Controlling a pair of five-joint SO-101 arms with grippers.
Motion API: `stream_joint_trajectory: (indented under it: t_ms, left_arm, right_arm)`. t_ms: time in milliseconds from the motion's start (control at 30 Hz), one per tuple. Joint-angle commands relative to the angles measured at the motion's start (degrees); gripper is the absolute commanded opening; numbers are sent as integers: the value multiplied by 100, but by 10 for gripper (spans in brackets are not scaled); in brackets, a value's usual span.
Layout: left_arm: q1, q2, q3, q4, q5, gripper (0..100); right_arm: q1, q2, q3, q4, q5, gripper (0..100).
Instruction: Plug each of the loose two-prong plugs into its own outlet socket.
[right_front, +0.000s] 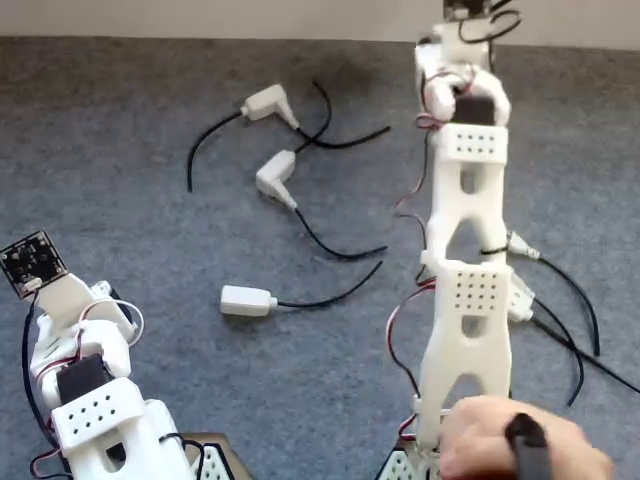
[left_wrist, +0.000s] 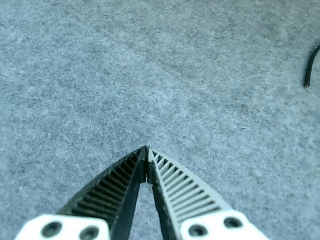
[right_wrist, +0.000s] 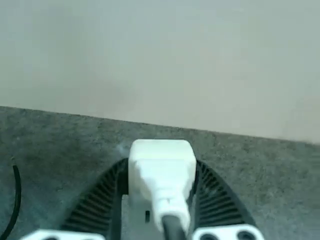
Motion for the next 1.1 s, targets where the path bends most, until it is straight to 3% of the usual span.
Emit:
stream_joint_trajectory:
  t_ms: [0, 233, 533, 700, 1067]
  left_arm:
    - [-31, -48, -101, 9, -9, 7]
    - [-22, -48, -101, 9, -18, 7]
    - [-40, -48, -101, 9, -26, 7]
    - [-48, -48, -101, 9, -26, 7]
    - [-66, -48, -101, 18, -35, 7]
  right_arm:
    - [-66, 101, -251, -259, -211, 67]
    - [-22, 391, -286, -233, -211, 244]
    - [48, 259, -2862, 1297, -202, 259]
    - [22, -1042, -2149, 2308, -176, 259]
    - [-848, -3363, -936, 4453, -158, 257]
